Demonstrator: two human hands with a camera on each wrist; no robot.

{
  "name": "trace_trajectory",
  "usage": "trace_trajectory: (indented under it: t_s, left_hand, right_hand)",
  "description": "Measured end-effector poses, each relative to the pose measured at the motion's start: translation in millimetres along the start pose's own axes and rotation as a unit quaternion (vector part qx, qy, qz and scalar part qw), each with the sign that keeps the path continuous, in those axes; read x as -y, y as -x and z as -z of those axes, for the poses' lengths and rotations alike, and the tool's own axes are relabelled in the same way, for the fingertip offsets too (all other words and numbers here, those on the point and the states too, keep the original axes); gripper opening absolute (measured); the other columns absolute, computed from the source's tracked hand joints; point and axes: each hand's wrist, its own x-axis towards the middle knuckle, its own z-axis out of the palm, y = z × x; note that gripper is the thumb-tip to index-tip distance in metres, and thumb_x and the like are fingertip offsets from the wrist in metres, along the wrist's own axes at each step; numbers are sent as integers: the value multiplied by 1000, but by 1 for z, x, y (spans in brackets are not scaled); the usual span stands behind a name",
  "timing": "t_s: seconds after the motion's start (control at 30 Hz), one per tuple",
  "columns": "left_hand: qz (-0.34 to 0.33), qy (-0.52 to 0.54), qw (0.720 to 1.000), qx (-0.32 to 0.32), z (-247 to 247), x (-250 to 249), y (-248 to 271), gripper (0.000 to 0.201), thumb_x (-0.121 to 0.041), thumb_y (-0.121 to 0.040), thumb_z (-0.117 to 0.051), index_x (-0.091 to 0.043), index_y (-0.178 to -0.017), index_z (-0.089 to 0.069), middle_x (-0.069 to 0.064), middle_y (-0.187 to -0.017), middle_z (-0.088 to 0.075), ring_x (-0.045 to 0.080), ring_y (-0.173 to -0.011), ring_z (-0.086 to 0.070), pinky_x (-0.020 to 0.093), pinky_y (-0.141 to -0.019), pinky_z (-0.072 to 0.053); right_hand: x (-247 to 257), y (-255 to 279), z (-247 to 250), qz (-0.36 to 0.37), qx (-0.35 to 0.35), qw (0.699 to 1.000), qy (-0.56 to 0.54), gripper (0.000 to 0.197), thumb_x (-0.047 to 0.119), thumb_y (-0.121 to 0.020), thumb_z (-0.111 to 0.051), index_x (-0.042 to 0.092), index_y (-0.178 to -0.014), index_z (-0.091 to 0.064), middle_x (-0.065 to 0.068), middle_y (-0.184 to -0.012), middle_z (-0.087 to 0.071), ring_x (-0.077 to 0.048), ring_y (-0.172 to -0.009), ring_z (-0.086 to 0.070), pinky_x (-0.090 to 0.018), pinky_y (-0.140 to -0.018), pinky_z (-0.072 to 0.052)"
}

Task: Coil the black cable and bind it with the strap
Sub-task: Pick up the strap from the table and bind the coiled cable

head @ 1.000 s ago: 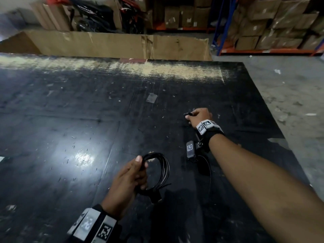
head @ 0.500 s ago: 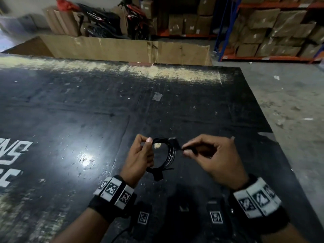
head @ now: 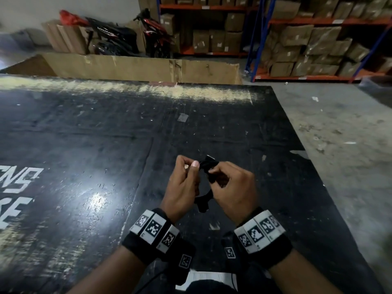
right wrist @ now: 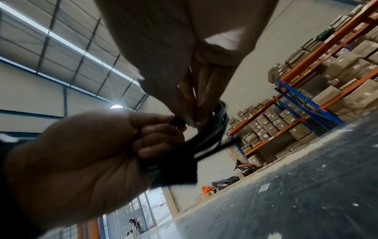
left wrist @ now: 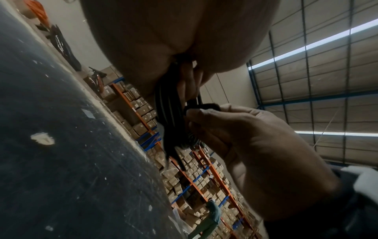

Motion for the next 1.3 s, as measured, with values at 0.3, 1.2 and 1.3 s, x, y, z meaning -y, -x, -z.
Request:
trace_trajectory:
  t_s: [0.3,1.2,1.3]
  left_hand:
    - [80,70,993,51,-3,-16,9,34,-20,-111,-37,10,-115,-52,-12,-55,-37,5,-47,-29,24,-48,-21]
    - [-112,-243,950,164,20,-28,26,20,-34,-104,-45,-26,-96,-61,-9,-66,-49,7,-61,-47,32,-58,-40]
    - [-110,-255,940,197,24,-32,26,25,-35,-104,-44,-20,-100,-63,-7,-67,-49,9,-63,-48,34,-59,-41]
  right_hand:
    - [6,23,-6,44,-98,994,26,19,-7,-73,-78,7,-86,-75,-2,-95,-76,-9,-82,-66,4,-79,-39]
    - [1,4,42,-109,3,957,-268,11,8,-69,-91,10,-76,-83,-2,-82,-82,-16,-80,-79,-38,-80,-64]
    - [0,7,42,-131,20,946,-295,13,5,-69,-91,7,-73,-79,-6,-80,-81,-18,-75,-78,-34,-75,-64]
